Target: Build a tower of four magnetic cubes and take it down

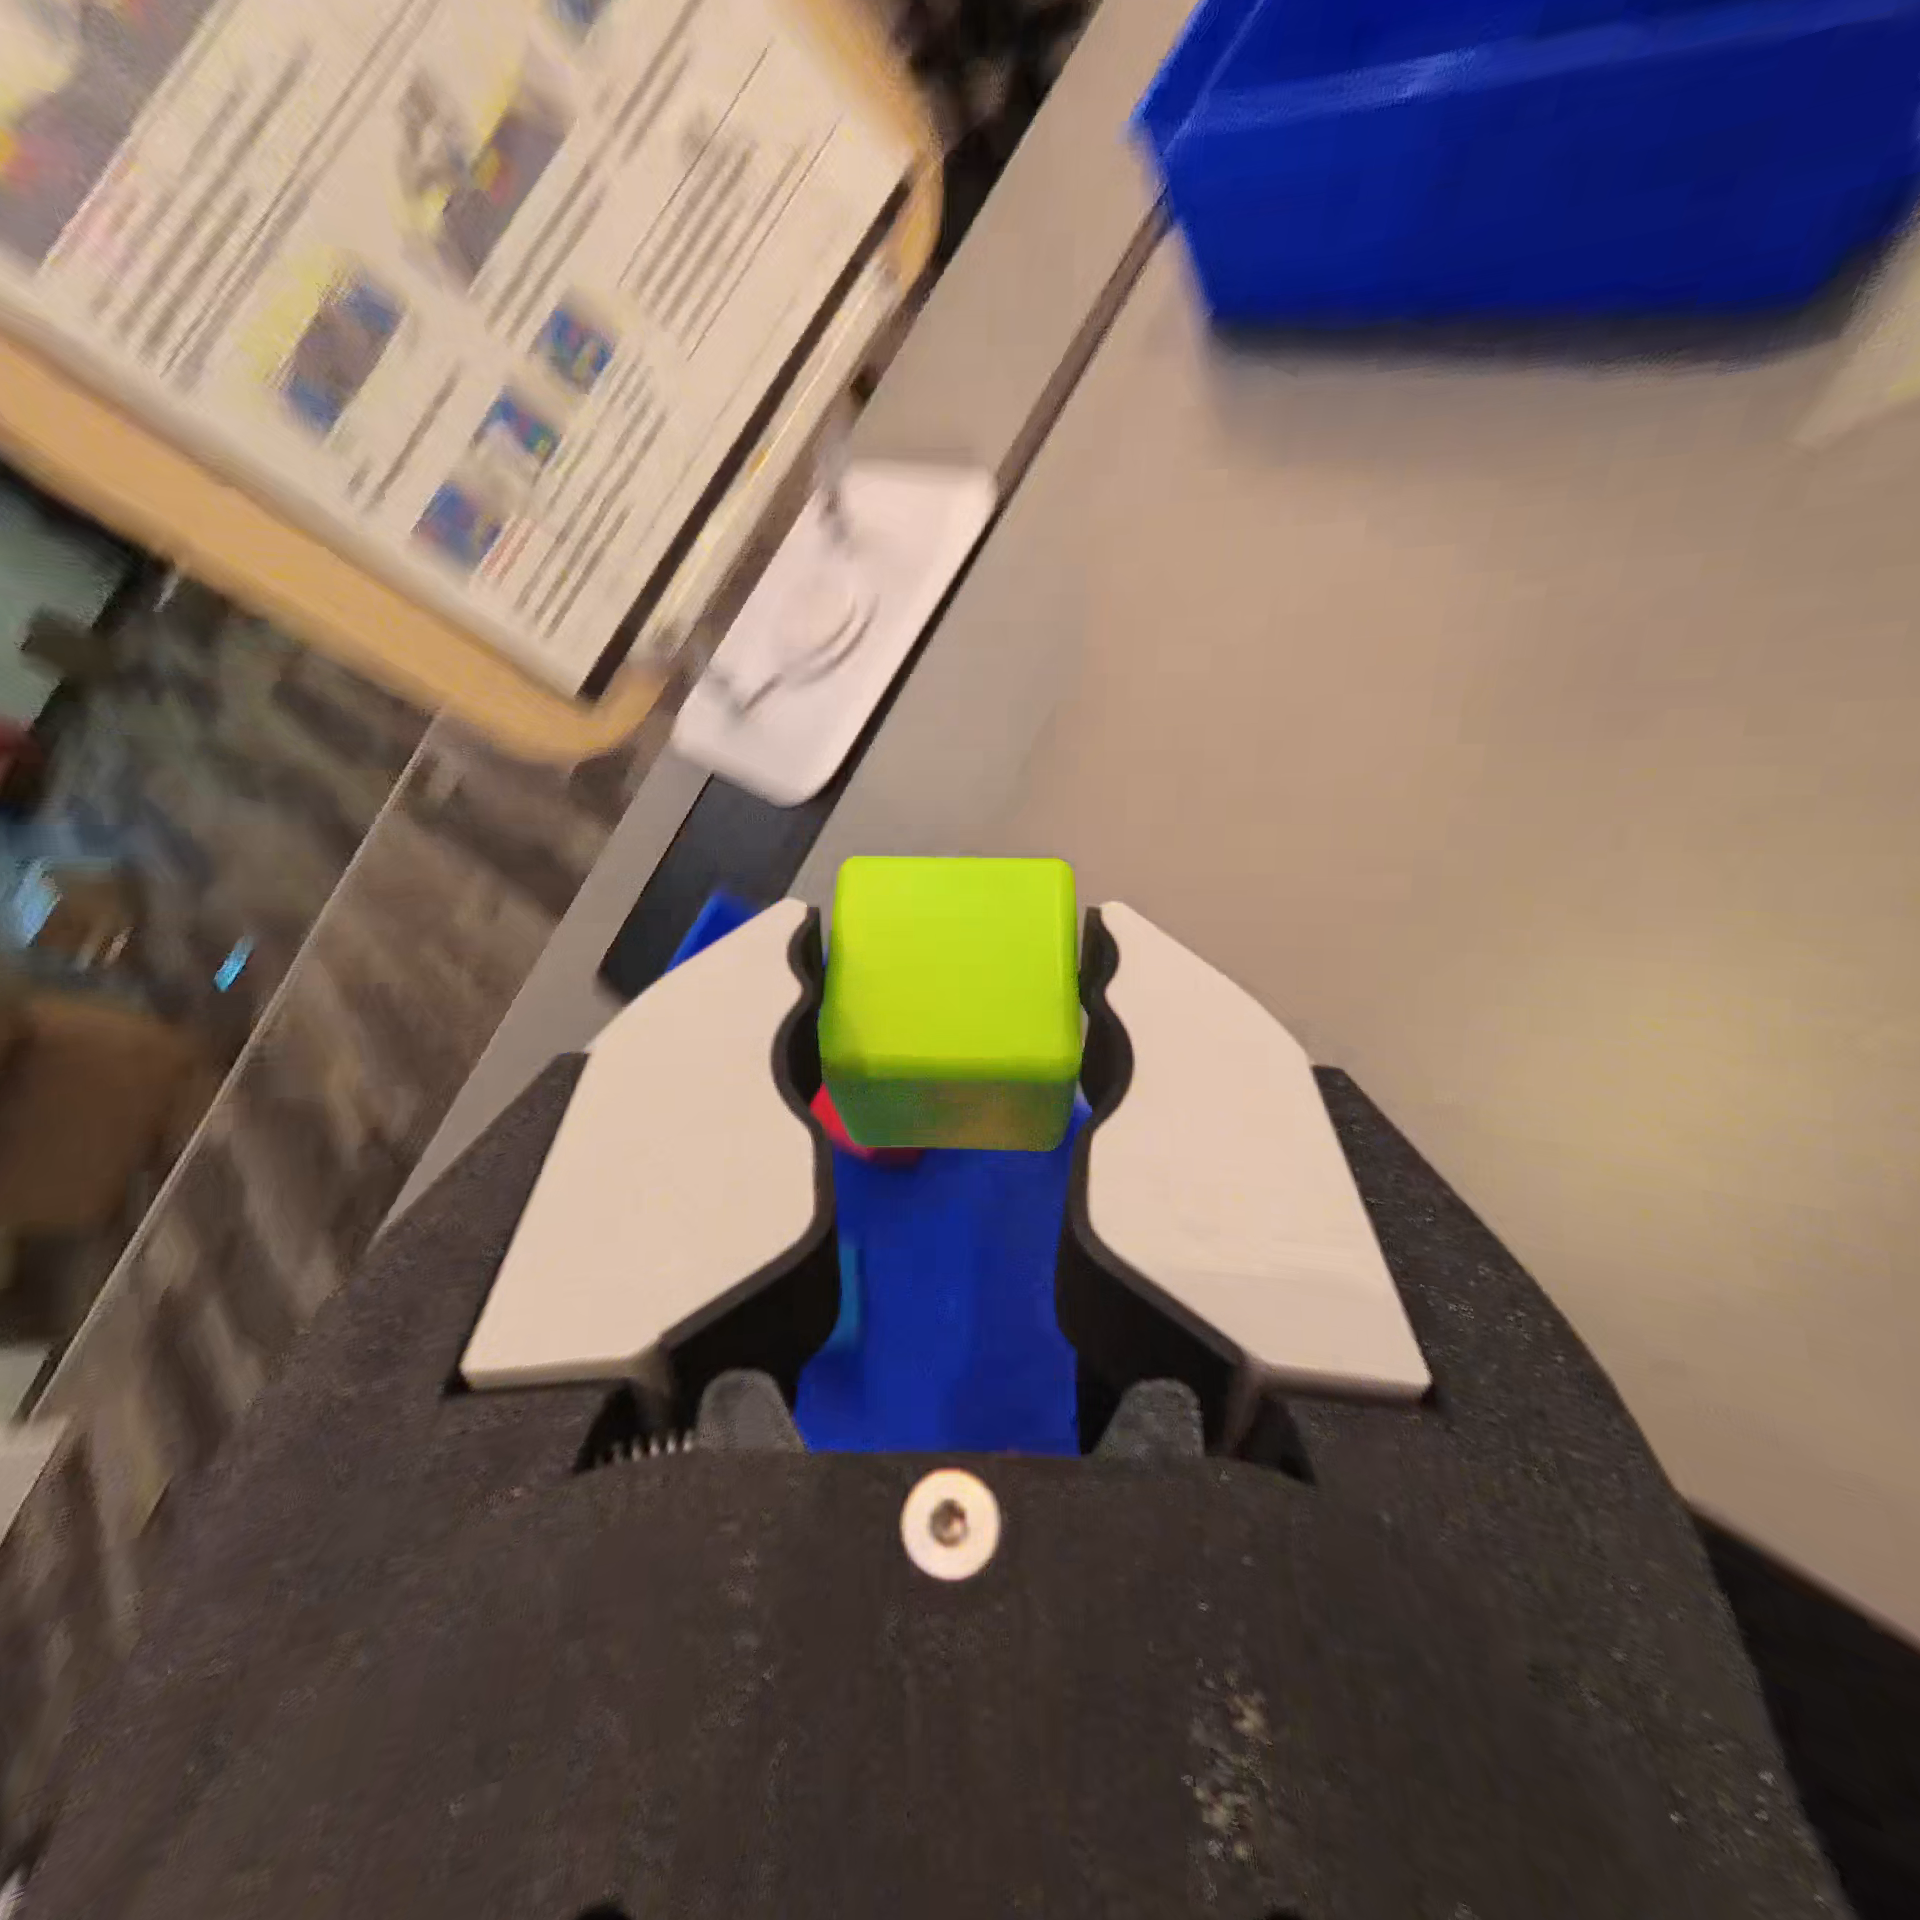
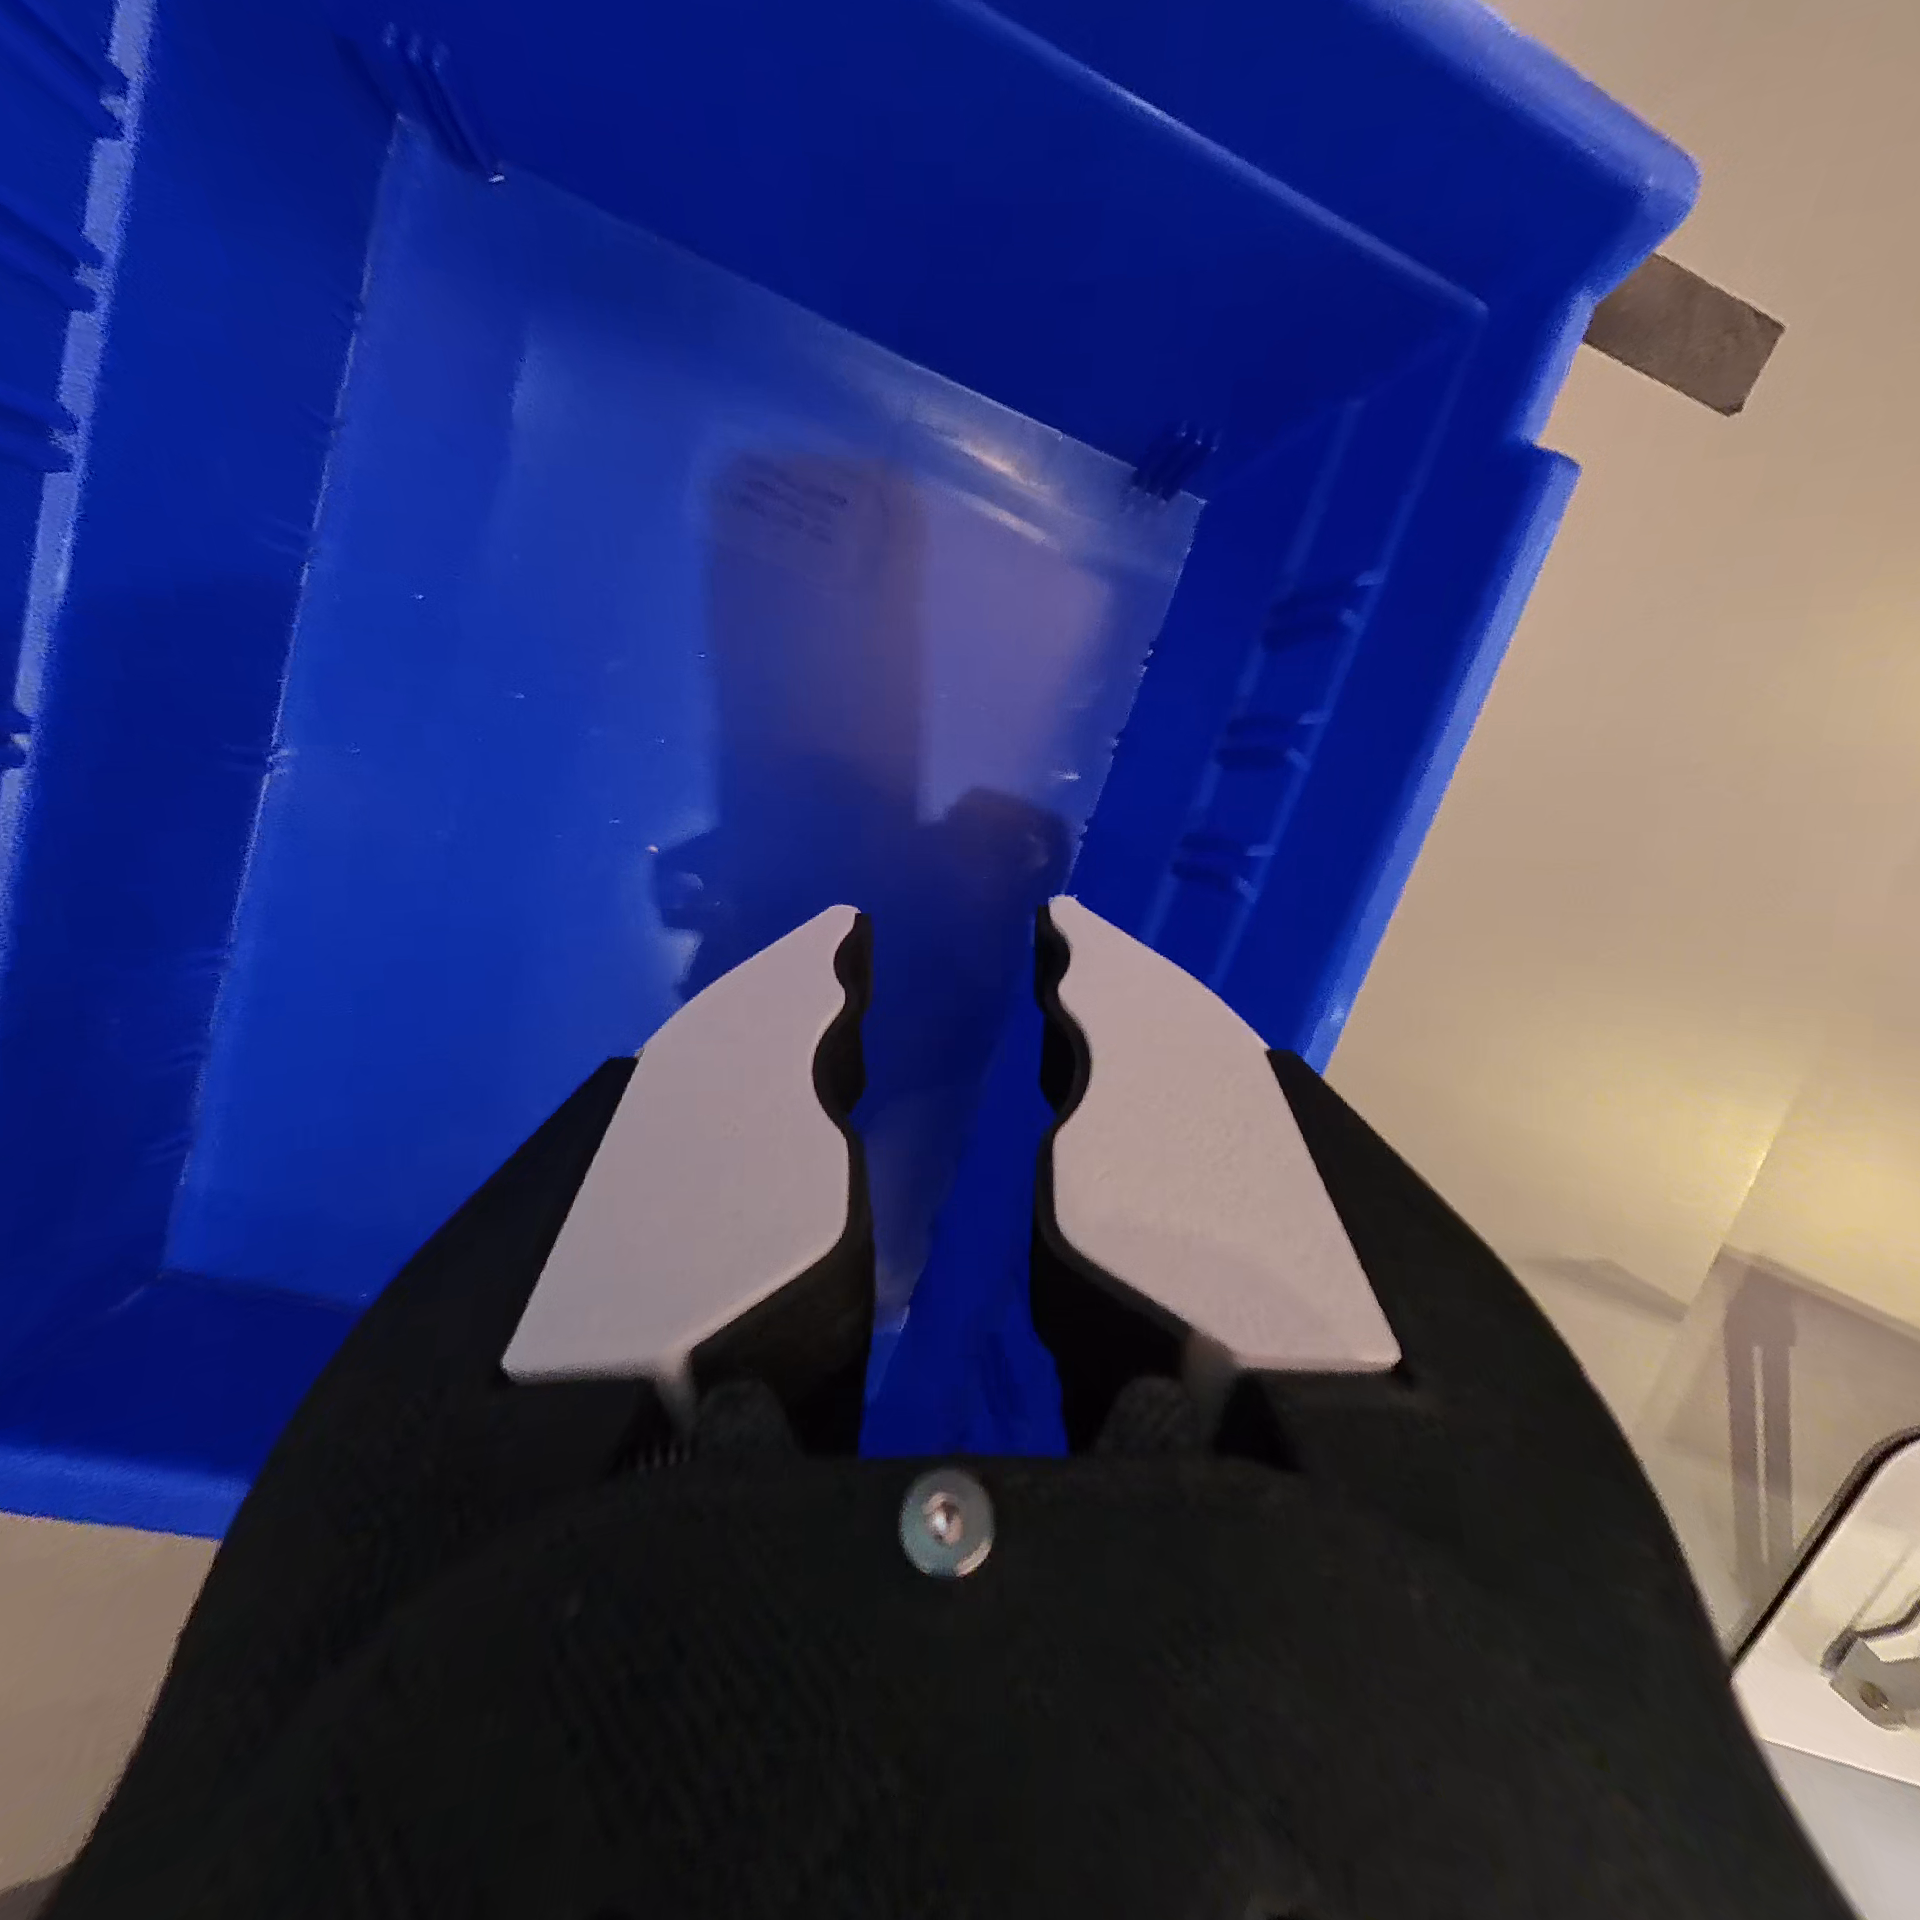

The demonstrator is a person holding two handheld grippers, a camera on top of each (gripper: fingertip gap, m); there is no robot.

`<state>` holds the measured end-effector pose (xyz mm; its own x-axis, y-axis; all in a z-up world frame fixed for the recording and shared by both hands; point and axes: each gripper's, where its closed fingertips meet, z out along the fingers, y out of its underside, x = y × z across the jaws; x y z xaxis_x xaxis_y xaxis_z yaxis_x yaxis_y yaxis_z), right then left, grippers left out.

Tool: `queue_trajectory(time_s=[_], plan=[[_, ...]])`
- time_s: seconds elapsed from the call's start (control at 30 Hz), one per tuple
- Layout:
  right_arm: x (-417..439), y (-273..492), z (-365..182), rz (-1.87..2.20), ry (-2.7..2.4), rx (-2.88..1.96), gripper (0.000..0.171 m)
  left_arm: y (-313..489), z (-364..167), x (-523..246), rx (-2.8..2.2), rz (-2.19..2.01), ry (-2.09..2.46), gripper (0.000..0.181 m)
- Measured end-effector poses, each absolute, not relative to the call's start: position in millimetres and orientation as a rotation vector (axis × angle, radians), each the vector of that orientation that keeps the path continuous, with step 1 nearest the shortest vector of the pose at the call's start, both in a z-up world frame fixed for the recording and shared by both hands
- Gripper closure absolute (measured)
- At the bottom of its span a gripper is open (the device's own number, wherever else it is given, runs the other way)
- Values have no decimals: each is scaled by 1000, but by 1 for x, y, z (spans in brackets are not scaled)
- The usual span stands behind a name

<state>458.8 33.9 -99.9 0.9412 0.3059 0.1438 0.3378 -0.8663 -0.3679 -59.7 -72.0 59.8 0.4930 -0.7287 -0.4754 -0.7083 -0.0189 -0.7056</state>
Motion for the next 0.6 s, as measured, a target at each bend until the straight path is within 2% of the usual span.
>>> queue_trajectory(time_s=[0.1,0.27,0.43,0.6], plan=[[456,33,-96,-105,-482,-2692,139,-70,47,17,-1675,-199,1369,134],[455,31,-93,-69,-483,-2684,139,-39,-27,104,-1919,-391,1505,134],[454,29,-93,-30,-490,-2682,139,-22,-91,122,-2038,-322,1648,134],[454,27,-96,-6,-502,-2698,139,-20,-115,126,-2026,-365,1704,134]])
